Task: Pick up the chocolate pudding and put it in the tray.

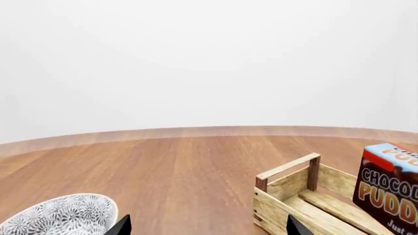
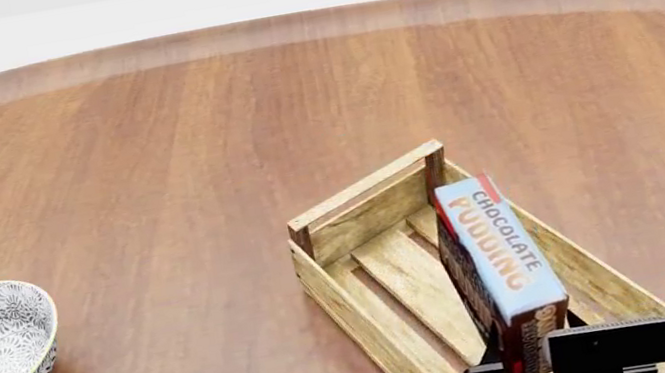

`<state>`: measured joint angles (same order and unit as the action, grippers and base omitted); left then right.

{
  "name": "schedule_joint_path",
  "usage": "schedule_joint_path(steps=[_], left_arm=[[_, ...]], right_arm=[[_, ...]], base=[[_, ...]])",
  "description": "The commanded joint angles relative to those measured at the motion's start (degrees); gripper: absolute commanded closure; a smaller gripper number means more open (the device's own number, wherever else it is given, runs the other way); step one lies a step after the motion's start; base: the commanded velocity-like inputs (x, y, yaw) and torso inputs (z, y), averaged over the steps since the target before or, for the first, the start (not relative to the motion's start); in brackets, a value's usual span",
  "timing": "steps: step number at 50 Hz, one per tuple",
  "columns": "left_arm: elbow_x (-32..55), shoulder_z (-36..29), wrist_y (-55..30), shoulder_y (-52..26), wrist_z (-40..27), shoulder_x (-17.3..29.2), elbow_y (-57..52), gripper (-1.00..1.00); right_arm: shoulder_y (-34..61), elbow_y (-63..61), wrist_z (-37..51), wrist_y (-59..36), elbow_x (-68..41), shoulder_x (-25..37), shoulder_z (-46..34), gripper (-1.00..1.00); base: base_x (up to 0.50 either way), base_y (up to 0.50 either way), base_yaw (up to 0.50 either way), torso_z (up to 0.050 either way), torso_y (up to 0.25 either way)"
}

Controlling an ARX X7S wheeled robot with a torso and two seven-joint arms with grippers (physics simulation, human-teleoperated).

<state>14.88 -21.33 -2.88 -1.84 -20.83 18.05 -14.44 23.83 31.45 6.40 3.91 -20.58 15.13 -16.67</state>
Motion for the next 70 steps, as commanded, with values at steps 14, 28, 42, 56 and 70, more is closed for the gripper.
schedule_joint_path(steps=[14, 28, 42, 56, 70], left_arm=[[0.16, -0.40, 0.61, -0.10, -0.24, 0.16, 0.37, -1.00], [0.34, -0.64, 0.03, -0.35, -0.53, 0.43, -0.31, -1.00], [0.51, -0.64, -0.05, -0.49, -0.84, 0.65, -0.64, -1.00], [0.67, -0.56, -2.92, -0.52, -2.30, 1.83, -6.28, -1.00], [-0.64, -1.09, -6.91, 0.34, -4.47, 3.85, -15.37, -1.00]], right_arm=[[0.49, 1.51, 0.29, 0.73, 1.52, -0.19, 0.38, -1.00], [0.60, 1.15, 0.83, 0.55, 1.45, 0.01, 0.37, -1.00], [0.01, -0.43, 1.26, 0.20, 0.82, 0.38, 0.63, -1.00], [-6.24, -19.98, 4.89, -5.04, -1.58, 4.22, 1.46, -1.00], [-11.60, -42.58, 9.82, -11.20, -3.57, 8.86, 2.28, -1.00]], base=[[0.00, 0.00, 0.00, 0.000, 0.000], [0.00, 0.00, 0.00, 0.000, 0.000], [0.00, 0.00, 0.00, 0.000, 0.000], [0.00, 0.00, 0.00, 0.000, 0.000], [0.00, 0.00, 0.00, 0.000, 0.000]])
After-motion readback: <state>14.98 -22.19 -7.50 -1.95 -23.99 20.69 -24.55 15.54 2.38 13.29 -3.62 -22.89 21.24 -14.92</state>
